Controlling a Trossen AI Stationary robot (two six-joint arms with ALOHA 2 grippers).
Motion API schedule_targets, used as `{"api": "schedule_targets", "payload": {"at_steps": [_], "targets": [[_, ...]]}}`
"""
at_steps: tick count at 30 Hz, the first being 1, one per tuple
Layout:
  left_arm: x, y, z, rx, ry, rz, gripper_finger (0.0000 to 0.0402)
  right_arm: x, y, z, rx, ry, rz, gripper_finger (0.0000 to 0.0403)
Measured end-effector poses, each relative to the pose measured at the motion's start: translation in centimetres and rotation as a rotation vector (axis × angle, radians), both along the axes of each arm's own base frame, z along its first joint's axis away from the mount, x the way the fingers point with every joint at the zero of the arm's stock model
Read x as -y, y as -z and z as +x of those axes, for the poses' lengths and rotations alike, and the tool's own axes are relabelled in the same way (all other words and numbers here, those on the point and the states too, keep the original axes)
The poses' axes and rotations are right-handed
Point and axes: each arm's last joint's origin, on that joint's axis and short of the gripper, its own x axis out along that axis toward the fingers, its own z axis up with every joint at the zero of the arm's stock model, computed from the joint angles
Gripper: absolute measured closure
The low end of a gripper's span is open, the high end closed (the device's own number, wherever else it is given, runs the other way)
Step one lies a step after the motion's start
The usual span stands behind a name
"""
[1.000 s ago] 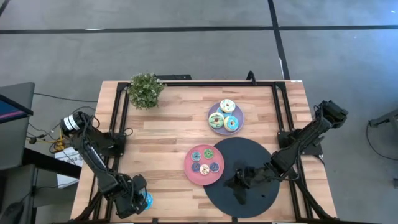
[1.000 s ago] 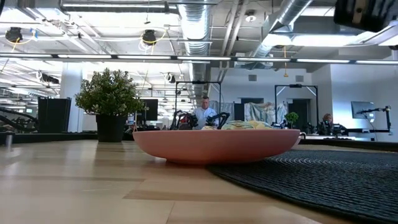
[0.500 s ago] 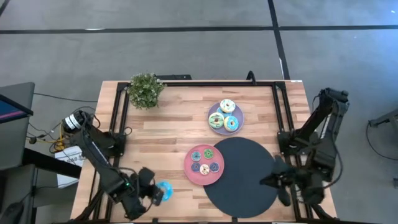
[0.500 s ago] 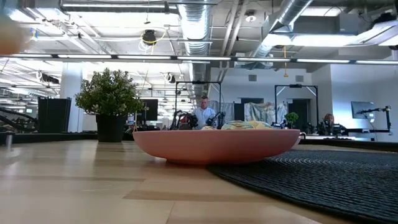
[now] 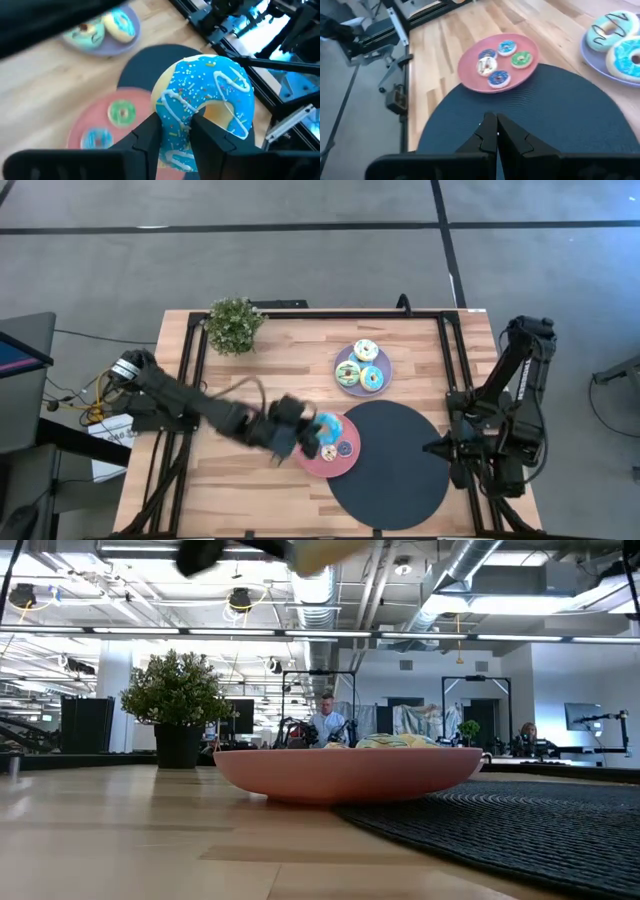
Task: Pick & Place donuts
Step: Put the big blue donut on the purple plate
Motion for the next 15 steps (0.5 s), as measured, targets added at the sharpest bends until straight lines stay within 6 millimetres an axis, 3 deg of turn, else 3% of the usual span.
{"api": "schedule_targets", "payload": {"at_steps": [9, 15], "targets": [[-11.4, 0.0, 3.2, -0.092, 0.055, 0.055, 0.0310, 5.1, 0.6, 1.0, 0.115, 0.108, 0.007, 0.0403], [-17.0, 1.3, 5.5, -0.082, 0.124, 0.086, 0.0310, 8.6, 0.0, 1.5, 0.125, 0.154, -0.026, 0.0403]]}}
